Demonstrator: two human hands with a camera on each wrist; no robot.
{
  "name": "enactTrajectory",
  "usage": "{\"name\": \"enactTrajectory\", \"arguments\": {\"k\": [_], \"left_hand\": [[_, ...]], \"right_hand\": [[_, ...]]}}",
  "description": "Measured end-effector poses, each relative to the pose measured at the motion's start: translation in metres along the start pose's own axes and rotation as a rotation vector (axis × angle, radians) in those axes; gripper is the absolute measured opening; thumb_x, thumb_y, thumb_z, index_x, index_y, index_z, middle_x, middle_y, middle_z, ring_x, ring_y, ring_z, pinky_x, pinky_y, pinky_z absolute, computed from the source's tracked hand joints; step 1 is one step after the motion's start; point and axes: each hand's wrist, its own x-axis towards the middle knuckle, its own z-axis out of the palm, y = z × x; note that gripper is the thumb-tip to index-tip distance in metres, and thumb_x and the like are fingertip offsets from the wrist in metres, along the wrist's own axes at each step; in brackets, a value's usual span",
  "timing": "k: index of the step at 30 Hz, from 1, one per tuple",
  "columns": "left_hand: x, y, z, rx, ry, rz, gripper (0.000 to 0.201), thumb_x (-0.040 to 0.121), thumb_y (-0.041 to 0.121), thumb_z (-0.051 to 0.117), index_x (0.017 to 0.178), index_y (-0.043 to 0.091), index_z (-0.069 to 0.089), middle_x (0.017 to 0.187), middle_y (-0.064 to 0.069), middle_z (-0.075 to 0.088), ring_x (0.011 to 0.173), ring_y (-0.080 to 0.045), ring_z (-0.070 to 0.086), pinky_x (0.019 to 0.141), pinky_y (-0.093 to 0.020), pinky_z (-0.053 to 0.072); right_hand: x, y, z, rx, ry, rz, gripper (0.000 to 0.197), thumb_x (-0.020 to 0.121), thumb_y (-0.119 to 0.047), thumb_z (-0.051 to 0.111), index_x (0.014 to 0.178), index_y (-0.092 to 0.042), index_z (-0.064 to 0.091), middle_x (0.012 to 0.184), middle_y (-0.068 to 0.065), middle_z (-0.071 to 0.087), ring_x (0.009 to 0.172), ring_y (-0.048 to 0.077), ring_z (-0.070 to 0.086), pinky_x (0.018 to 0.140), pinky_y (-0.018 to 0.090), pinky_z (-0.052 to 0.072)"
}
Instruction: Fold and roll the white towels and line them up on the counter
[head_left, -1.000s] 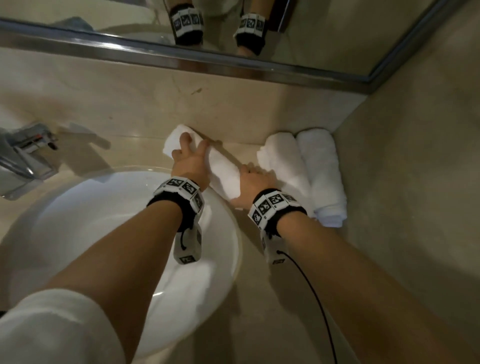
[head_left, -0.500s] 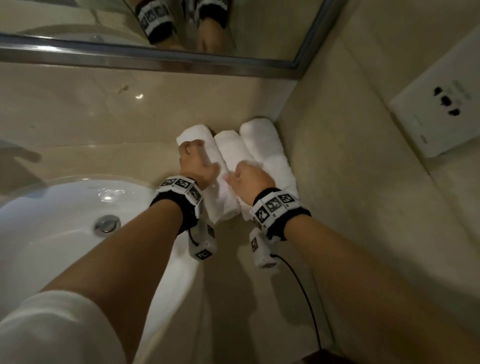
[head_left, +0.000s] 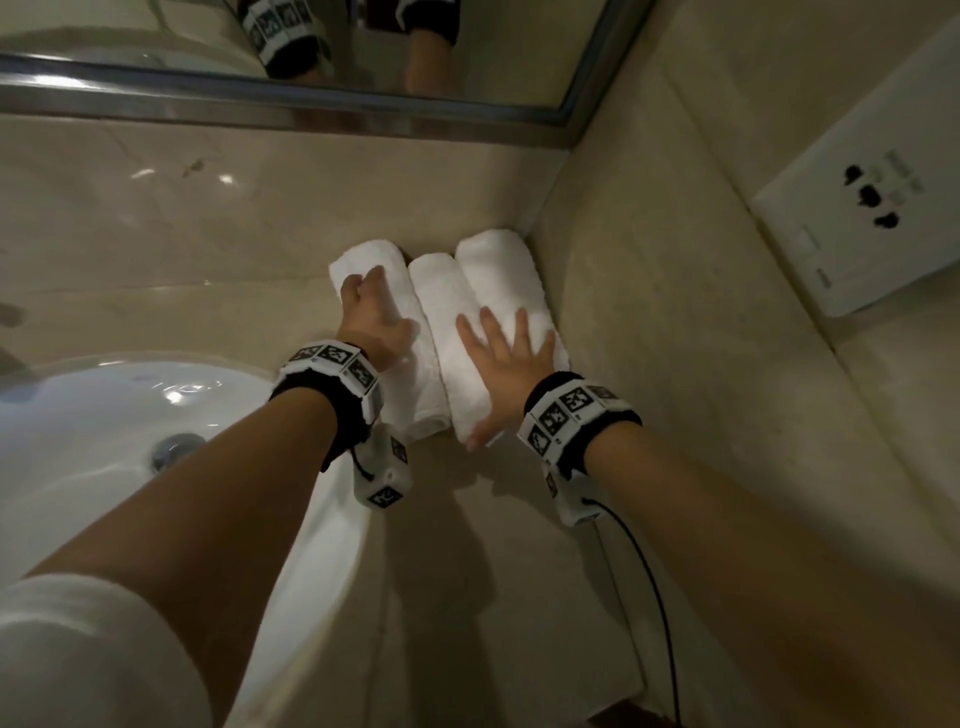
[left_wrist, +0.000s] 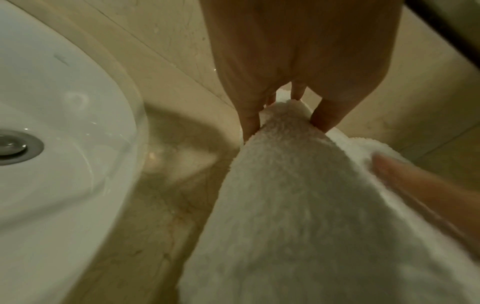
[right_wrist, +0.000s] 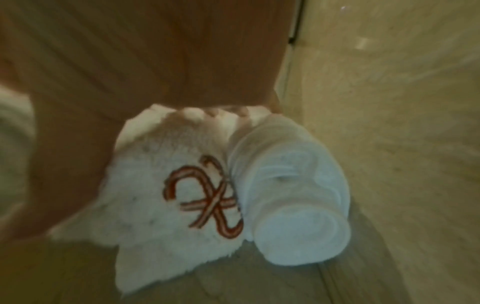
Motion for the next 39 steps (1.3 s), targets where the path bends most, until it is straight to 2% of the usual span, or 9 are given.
{"name": "enactTrajectory", "arguments": {"k": [6, 9, 14, 18, 20, 22, 33, 36, 39], "left_hand": [[-0.008, 0.000, 0.005, 0.009, 0.167, 0.009, 0.065, 0.087, 0.022, 0.057, 0.144, 0.012, 0.026, 0.153, -0.013, 0.010, 0.136, -0.036, 0.027, 0.112, -0.041, 0.029], [-0.010, -0.001, 0.007, 0.053, 0.171, -0.015, 0.067, 0.089, 0.028, 0.054, 0.146, 0.017, 0.021, 0.156, -0.013, 0.004, 0.140, -0.036, 0.019, 0.115, -0.040, 0.024], [-0.007, -0.002, 0.008, 0.055, 0.125, -0.027, 0.067, 0.093, 0.029, 0.049, 0.149, 0.020, 0.012, 0.158, -0.011, 0.000, 0.144, -0.033, 0.014, 0.117, -0.039, 0.020], [-0.009, -0.004, 0.013, -0.079, 0.135, -0.103, 0.061, 0.099, 0.029, 0.036, 0.150, 0.017, 0.005, 0.157, -0.013, -0.001, 0.144, -0.031, 0.015, 0.118, -0.036, 0.017], [-0.012, -0.003, 0.018, -0.160, 0.128, -0.128, 0.058, 0.101, 0.024, 0.031, 0.150, 0.018, 0.001, 0.157, -0.014, -0.003, 0.145, -0.029, 0.011, 0.119, -0.035, 0.015], [-0.012, -0.002, 0.022, -0.169, 0.099, -0.131, 0.058, 0.101, 0.023, 0.028, 0.150, 0.020, -0.004, 0.157, -0.014, -0.009, 0.146, -0.030, 0.007, 0.119, -0.035, 0.013], [-0.005, -0.003, 0.028, -0.068, 0.021, -0.108, 0.058, 0.102, 0.025, 0.025, 0.149, 0.020, -0.009, 0.157, -0.015, -0.013, 0.146, -0.034, 0.008, 0.119, -0.040, 0.014], [-0.013, 0.004, 0.022, -0.053, 0.030, -0.140, 0.059, 0.101, 0.022, 0.029, 0.150, 0.016, -0.003, 0.157, -0.018, -0.007, 0.145, -0.034, 0.008, 0.118, -0.038, 0.012], [-0.019, 0.016, 0.014, -0.053, 0.153, -0.113, 0.053, 0.099, 0.020, 0.033, 0.147, 0.007, 0.016, 0.152, -0.021, 0.017, 0.140, -0.036, 0.023, 0.115, -0.040, 0.022]], "right_hand": [[0.007, -0.013, 0.005, -0.085, 0.153, -0.038, 0.123, 0.070, -0.048, 0.074, 0.148, -0.015, -0.016, 0.157, 0.006, -0.018, 0.146, 0.032, -0.005, 0.115, 0.056, 0.003], [0.011, -0.011, 0.001, -0.077, 0.183, -0.012, 0.118, 0.071, -0.054, 0.070, 0.149, -0.014, -0.009, 0.158, 0.003, -0.011, 0.146, 0.028, 0.002, 0.113, 0.060, 0.006], [0.015, -0.013, 0.005, -0.002, 0.143, -0.017, 0.117, 0.072, -0.051, 0.070, 0.149, -0.020, -0.012, 0.157, -0.003, -0.018, 0.146, 0.027, -0.006, 0.110, 0.065, 0.000], [0.014, 0.000, -0.003, 0.162, 0.191, -0.056, 0.110, 0.072, -0.063, 0.062, 0.150, -0.026, -0.005, 0.158, -0.004, -0.013, 0.147, 0.023, -0.009, 0.114, 0.061, 0.001], [0.013, 0.012, -0.003, 0.296, 0.281, 0.040, 0.098, 0.078, -0.065, 0.054, 0.150, -0.027, -0.002, 0.159, -0.003, -0.010, 0.147, 0.024, -0.009, 0.117, 0.055, 0.004], [0.011, 0.022, 0.003, 0.366, 0.265, 0.128, 0.097, 0.080, -0.065, 0.051, 0.150, -0.026, -0.004, 0.158, 0.000, -0.014, 0.146, 0.029, -0.013, 0.118, 0.051, 0.004], [0.021, 0.022, 0.013, 0.293, 0.116, 0.131, 0.085, 0.091, -0.059, 0.038, 0.150, -0.020, -0.010, 0.155, 0.006, -0.024, 0.144, 0.034, -0.019, 0.119, 0.045, -0.005], [0.012, 0.023, 0.009, 0.320, 0.088, 0.125, 0.084, 0.091, -0.059, 0.038, 0.150, -0.022, -0.006, 0.156, 0.005, -0.023, 0.144, 0.033, -0.018, 0.119, 0.046, -0.002], [0.000, 0.026, -0.004, 0.334, 0.138, 0.098, 0.074, 0.094, -0.054, 0.036, 0.151, -0.017, 0.006, 0.159, 0.007, -0.008, 0.146, 0.031, -0.007, 0.119, 0.042, 0.005]]}}
